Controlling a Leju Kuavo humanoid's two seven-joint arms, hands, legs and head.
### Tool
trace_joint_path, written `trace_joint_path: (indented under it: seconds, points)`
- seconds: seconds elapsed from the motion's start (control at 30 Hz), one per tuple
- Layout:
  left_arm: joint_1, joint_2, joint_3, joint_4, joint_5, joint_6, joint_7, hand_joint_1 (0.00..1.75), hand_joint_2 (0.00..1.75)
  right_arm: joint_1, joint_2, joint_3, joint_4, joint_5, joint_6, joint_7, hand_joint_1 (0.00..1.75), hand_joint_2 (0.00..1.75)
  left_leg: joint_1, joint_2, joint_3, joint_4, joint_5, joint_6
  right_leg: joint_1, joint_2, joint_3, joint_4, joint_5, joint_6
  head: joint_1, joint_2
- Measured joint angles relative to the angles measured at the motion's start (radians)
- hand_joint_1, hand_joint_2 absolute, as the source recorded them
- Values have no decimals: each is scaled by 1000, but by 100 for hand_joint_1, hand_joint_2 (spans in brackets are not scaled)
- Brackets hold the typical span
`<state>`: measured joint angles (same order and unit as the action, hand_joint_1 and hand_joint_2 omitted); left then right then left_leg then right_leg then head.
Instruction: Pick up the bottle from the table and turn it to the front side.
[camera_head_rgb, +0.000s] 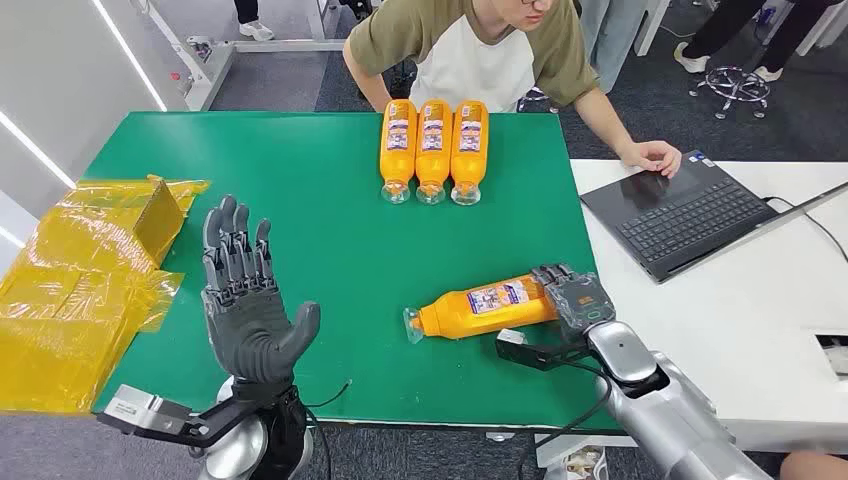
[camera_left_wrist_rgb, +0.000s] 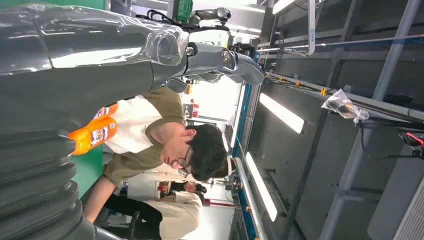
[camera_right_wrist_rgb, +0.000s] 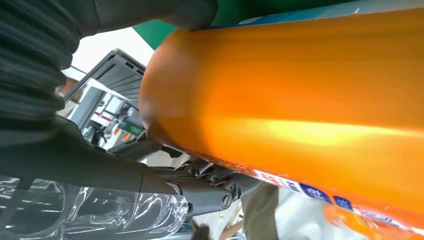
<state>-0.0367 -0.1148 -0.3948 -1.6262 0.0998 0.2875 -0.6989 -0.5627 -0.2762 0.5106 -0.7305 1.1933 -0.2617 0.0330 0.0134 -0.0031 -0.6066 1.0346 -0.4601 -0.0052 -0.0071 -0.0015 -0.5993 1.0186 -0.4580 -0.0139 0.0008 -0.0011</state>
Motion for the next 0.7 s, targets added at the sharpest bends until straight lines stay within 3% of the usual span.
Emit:
trace_joint_path:
  seconds: [0.17,0.5,0.7]
  points:
    - [3,-1,1,0,-6,-2,0,0,175,29,5,-15,-48,-63,-34,-32,175,175,0,0,0,0,0,0,0,0,0,0,0,0,0,0]
    - [13,-2,6,-2,3,51,0,0,175,203,102,-125,-344,-627,-319,-267,175,175,1,-1,0,0,-1,-1,1,-1,-1,0,-2,-1,0,0]
    - [17,-1,6,-2,14,74,0,0,175,350,164,-146,-514,-727,-431,-363,175,175,1,-1,0,-1,-2,-2,0,-1,-1,0,-3,-1,0,0]
